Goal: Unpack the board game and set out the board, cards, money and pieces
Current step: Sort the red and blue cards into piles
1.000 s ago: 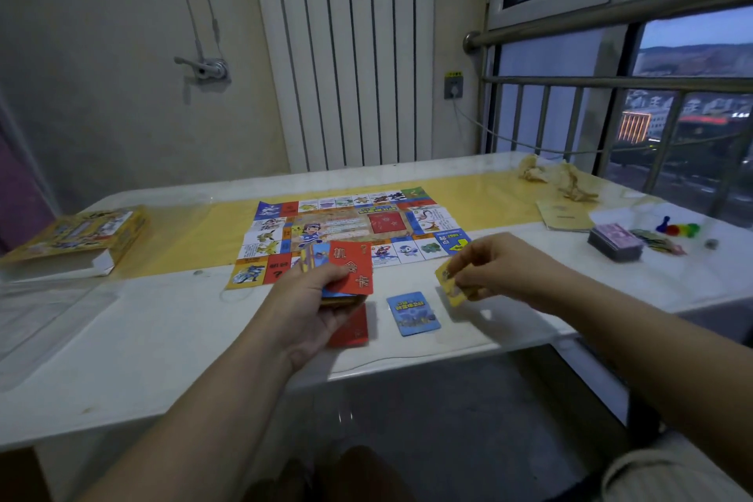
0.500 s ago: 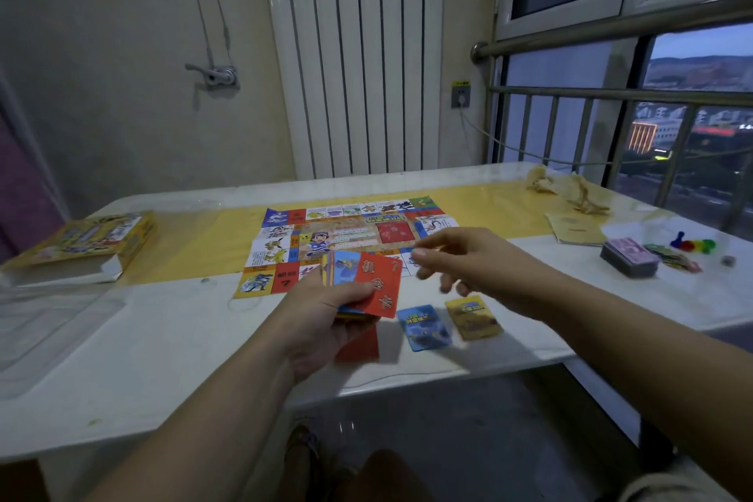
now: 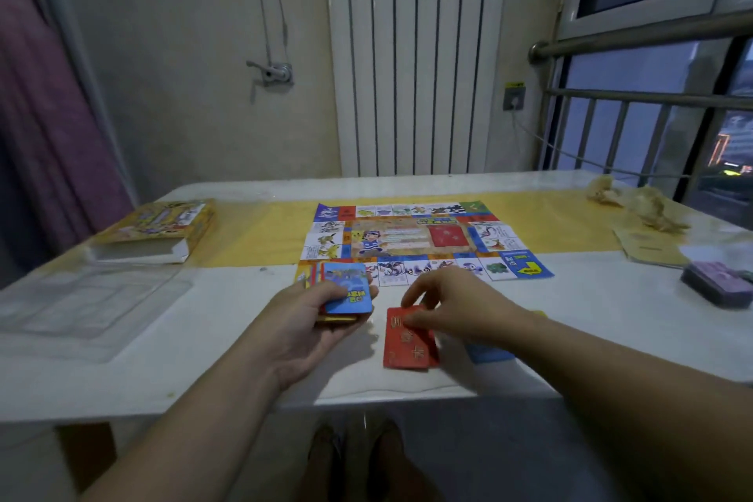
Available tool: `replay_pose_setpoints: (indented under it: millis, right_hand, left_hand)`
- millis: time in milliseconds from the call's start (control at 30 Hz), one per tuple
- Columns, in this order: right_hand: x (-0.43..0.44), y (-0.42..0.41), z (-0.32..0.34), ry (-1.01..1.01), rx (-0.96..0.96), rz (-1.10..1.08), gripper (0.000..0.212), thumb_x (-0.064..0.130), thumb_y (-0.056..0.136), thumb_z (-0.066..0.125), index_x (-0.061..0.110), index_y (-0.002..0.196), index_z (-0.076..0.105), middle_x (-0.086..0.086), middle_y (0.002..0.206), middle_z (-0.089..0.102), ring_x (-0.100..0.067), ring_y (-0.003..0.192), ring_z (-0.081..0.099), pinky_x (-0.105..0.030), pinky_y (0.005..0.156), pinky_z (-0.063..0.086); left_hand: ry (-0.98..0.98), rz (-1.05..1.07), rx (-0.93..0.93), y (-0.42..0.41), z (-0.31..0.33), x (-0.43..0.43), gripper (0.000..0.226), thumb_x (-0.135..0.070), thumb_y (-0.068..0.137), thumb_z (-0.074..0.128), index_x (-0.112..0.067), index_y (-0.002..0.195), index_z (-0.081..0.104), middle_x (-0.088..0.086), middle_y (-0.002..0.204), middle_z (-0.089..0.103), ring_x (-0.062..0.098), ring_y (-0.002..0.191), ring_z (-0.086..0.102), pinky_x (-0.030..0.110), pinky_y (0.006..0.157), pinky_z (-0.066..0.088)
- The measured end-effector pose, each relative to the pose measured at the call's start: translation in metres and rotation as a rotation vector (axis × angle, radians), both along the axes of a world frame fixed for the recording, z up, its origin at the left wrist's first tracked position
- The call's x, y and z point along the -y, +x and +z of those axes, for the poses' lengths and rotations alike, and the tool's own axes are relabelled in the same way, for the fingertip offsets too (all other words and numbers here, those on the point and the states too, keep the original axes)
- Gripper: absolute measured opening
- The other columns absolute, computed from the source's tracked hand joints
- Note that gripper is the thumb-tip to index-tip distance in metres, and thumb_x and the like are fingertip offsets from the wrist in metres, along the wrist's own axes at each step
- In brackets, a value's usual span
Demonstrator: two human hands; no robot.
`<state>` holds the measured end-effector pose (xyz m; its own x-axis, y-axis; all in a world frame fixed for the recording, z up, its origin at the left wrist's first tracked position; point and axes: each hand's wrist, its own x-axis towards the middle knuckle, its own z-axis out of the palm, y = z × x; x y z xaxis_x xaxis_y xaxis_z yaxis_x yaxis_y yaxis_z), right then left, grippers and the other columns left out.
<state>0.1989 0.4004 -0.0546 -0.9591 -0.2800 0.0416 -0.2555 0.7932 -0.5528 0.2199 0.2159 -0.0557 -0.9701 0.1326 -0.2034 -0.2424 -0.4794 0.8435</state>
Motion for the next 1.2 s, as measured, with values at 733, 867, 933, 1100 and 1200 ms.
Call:
replay_pose_setpoints:
  millis: [733,867,933,1100,1200]
  right_hand:
    - [-0.054,0.006,0.038,-0.874,0.366,-0.171,0.028,-0.015,0.088,0.045,0.007,0.090,0.063,-0.017,0.101,0.060,-0.027,0.093,0.060,-0.031,0.078,0.050]
    - [-0.066,0.011,0.029,-0.678,0.385,-0.194,0.033,-0.016,0.088,0.043,0.004,0.088,0.070,-0.010,0.100,0.064,-0.019,0.092,0.061,-0.029,0.075,0.055]
    - [-0.068,0.015,0.023,-0.489,0.354,-0.188,0.040,-0.016,0.087,0.042,0.011,0.086,0.073,-0.011,0.102,0.065,-0.018,0.084,0.059,-0.026,0.069,0.054]
    - [-0.065,0.020,0.022,-0.277,0.265,-0.148,0.042,-0.010,0.087,0.049,0.024,0.080,0.073,0.000,0.098,0.065,-0.020,0.091,0.060,-0.029,0.076,0.056]
    - [-0.064,0.020,0.022,-0.333,0.246,-0.124,0.024,-0.002,0.085,0.062,0.019,0.085,0.072,-0.002,0.092,0.067,-0.016,0.082,0.065,-0.021,0.067,0.057]
  left_hand:
    - [0.090,-0.033,-0.032,-0.013,-0.001,-0.023,0.032,-0.002,0.093,0.045,0.006,0.123,0.050,0.015,0.079,0.073,0.018,0.065,0.071,0.024,0.051,0.055]
    - [0.123,-0.052,0.009,-0.013,-0.002,-0.031,0.029,-0.001,0.093,0.044,0.005,0.120,0.052,0.015,0.078,0.073,0.018,0.064,0.071,0.025,0.053,0.057]
    - [0.135,-0.069,0.021,-0.013,-0.003,-0.035,0.028,-0.001,0.092,0.044,0.006,0.119,0.052,0.016,0.079,0.072,0.018,0.064,0.071,0.025,0.054,0.057]
    - [0.130,-0.080,0.024,-0.012,-0.005,-0.035,0.033,0.002,0.091,0.047,0.005,0.124,0.049,0.018,0.085,0.073,0.022,0.070,0.072,0.028,0.056,0.058]
    - [0.092,-0.080,0.007,-0.013,-0.007,-0.035,0.038,0.005,0.089,0.049,0.004,0.127,0.046,0.022,0.095,0.071,0.026,0.075,0.072,0.032,0.058,0.059]
